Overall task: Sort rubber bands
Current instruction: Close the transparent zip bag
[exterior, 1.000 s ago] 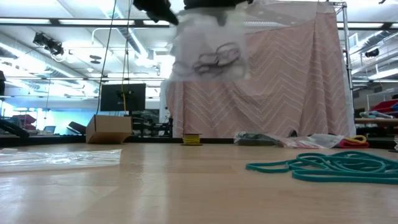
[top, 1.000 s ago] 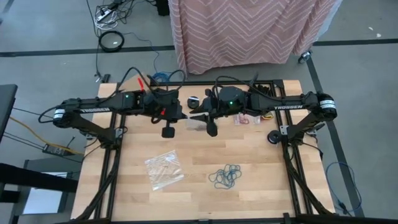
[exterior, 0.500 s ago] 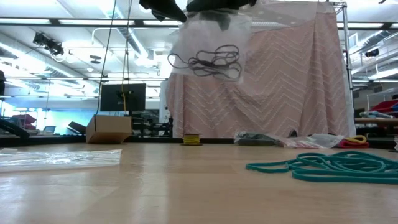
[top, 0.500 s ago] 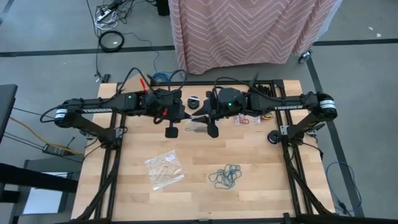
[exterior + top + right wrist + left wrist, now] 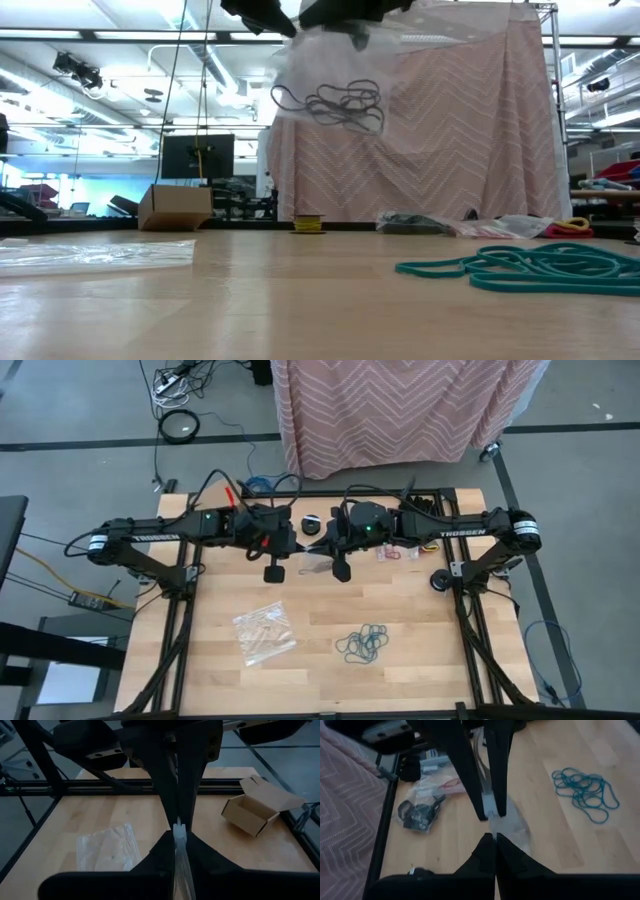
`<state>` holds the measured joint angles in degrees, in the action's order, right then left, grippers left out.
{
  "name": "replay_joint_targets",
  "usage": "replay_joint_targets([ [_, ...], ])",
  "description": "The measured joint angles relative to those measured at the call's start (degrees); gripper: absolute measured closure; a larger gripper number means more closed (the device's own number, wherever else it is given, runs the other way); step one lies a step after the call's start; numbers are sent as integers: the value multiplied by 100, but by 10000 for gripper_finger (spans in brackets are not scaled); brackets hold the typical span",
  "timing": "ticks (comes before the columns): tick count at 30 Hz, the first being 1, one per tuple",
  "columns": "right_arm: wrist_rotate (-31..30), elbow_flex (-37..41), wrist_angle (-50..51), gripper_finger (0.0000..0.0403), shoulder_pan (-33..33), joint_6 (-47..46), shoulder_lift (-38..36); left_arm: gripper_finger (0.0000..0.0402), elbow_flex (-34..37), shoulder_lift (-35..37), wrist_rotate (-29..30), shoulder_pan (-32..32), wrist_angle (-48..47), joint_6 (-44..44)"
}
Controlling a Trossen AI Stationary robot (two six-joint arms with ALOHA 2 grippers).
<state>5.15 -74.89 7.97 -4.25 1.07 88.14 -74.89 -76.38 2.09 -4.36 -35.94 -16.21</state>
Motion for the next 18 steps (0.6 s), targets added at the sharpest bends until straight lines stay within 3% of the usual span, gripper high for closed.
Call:
replay_joint_targets([
  [6, -33, 0, -23, 397, 0, -10, 11, 401, -11, 69, 140, -9, -265, 0],
  [18, -58, -7, 55, 397, -4, -125, -8, 401, 11, 678, 501, -9, -1158, 32],
])
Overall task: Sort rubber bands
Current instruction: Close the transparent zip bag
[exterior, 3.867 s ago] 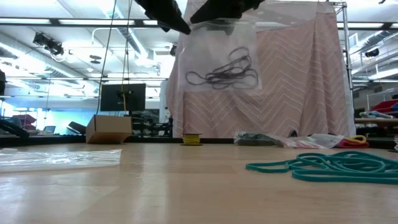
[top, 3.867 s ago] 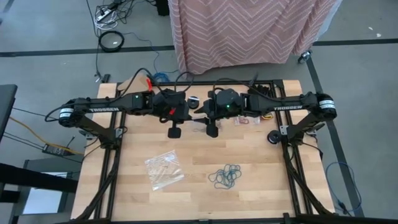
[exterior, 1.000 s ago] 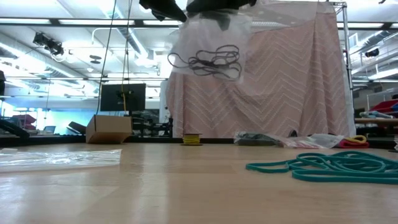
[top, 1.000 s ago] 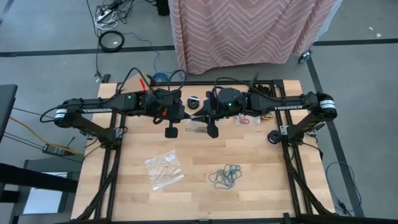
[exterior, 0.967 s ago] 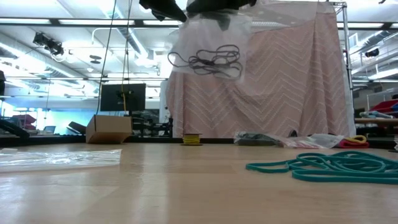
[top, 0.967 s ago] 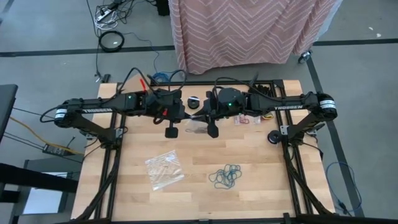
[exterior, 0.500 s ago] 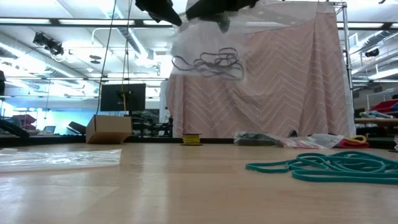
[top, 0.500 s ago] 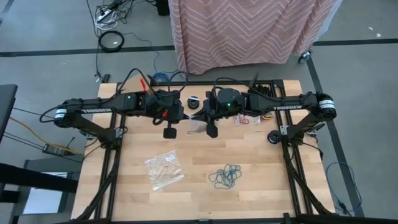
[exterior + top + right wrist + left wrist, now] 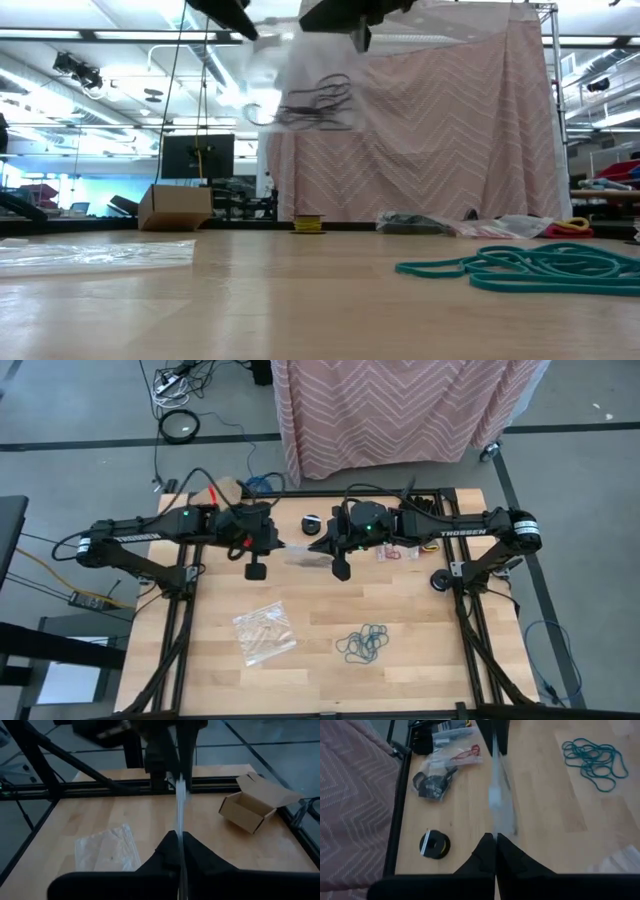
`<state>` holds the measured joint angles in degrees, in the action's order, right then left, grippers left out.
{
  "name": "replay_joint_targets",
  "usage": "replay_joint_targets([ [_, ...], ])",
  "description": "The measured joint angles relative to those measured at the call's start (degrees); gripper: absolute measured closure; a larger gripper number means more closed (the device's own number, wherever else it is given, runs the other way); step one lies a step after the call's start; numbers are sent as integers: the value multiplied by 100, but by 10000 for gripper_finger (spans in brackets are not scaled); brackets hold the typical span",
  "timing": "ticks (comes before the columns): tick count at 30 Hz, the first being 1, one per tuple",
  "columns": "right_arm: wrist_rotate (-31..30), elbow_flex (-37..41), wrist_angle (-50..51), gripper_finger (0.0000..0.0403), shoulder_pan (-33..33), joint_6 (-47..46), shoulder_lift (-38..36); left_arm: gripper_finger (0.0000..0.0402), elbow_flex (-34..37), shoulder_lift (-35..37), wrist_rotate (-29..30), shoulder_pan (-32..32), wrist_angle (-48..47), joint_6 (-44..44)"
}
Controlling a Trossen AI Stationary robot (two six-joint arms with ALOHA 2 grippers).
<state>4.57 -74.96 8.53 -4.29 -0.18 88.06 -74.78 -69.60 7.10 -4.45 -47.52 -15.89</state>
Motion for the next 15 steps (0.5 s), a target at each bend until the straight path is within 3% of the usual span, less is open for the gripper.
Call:
replay_joint_targets([
  [5, 146, 2, -415, 373, 0, 268, -5, 401, 0, -63, -144, 9, 122, 5],
  [15, 307, 4, -513, 280, -48, 122, -9, 401, 2, -500, -424, 81, 1056, -24],
])
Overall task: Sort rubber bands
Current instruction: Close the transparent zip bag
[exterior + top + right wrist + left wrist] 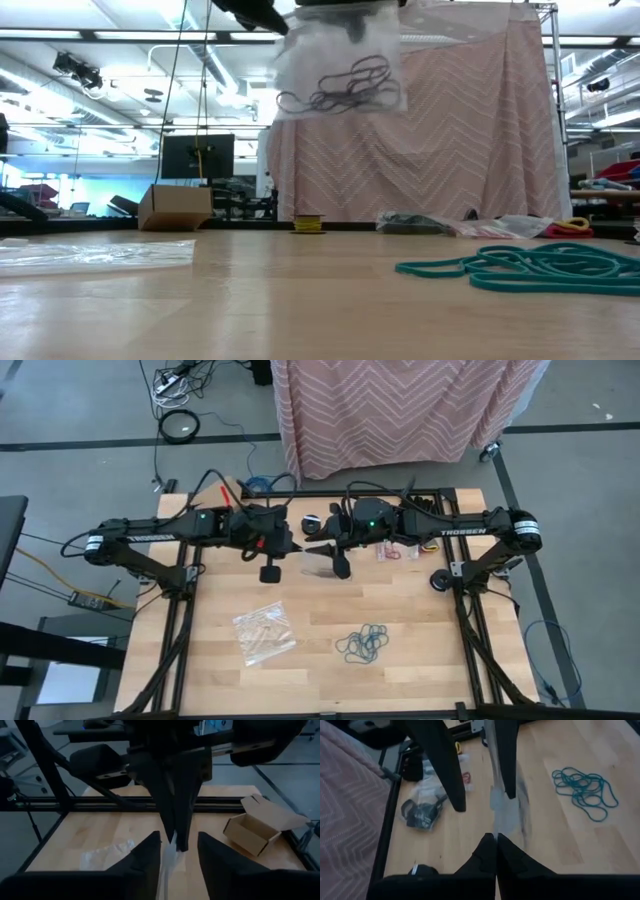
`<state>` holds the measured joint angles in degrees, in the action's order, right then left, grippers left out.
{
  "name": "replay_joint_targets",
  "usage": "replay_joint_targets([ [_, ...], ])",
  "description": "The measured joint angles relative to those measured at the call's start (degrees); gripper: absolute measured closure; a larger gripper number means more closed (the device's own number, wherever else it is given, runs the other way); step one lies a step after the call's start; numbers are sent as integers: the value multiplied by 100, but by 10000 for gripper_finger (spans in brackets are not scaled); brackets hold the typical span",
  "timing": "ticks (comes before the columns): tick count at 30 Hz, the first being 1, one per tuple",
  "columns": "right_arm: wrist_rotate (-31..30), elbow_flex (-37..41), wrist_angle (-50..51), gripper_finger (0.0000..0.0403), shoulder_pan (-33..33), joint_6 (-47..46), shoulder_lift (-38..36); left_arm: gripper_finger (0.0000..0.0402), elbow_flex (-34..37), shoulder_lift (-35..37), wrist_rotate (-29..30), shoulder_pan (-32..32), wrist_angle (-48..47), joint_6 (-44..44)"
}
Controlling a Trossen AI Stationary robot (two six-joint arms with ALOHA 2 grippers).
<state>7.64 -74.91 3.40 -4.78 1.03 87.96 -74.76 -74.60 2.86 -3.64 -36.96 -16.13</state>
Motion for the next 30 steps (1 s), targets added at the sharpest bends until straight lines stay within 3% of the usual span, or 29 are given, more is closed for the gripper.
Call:
replay_joint_targets([
  [6, 11, 2, 127, 283, 2, -244, 0, 401, 0, -16, -38, 0, 45, -12],
  [20, 105, 2, 159, 392, 2, -240, 0, 401, 0, -14, -35, 0, 71, -15],
  [30, 24, 2, 341, 392, 4, -249, 11, 401, -11, 3, 14, 2, -262, -16],
])
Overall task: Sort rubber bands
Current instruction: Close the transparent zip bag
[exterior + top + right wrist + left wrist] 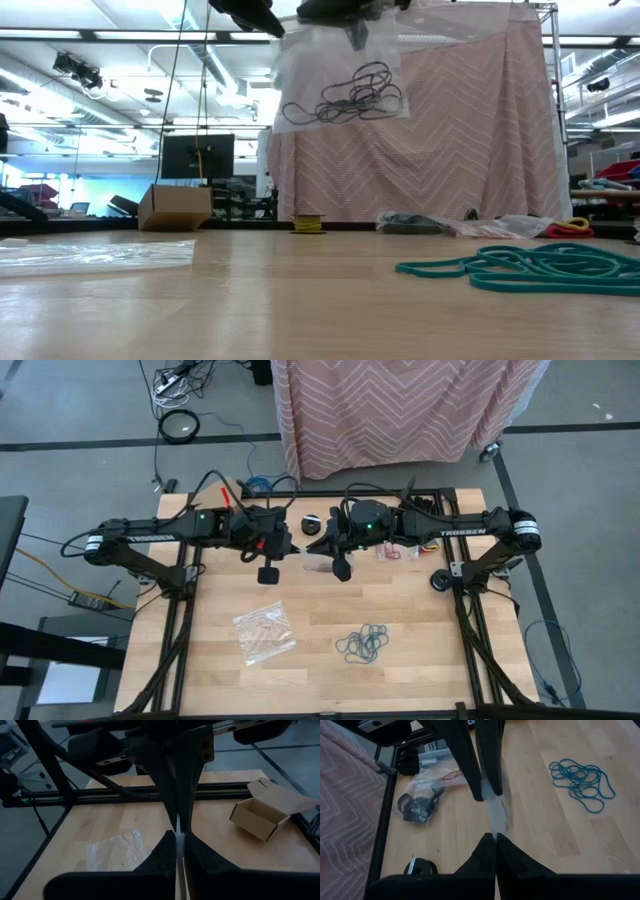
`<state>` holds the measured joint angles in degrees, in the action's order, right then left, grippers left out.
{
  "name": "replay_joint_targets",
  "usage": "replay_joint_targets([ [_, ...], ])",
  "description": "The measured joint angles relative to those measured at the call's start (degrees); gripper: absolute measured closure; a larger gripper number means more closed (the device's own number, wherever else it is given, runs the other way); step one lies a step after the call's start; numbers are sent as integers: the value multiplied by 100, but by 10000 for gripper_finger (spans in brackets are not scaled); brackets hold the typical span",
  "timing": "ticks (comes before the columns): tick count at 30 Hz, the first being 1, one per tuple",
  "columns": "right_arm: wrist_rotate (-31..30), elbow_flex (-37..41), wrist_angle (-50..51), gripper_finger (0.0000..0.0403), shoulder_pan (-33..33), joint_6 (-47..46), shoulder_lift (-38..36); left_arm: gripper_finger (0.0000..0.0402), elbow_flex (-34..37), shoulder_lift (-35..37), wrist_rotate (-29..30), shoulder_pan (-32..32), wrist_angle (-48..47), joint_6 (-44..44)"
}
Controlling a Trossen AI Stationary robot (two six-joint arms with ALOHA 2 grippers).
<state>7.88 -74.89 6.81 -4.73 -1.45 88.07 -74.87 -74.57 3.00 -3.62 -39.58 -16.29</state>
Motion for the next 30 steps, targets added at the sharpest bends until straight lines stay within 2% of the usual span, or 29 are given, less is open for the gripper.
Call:
replay_joint_targets([
  [13, -7, -2, 65, 392, -4, -2, 0, 401, 4, 405, 277, 0, -591, 18],
  [30, 0, -7, 117, 392, -37, -13, -7, 401, 11, 1349, 570, 0, -1594, 285],
])
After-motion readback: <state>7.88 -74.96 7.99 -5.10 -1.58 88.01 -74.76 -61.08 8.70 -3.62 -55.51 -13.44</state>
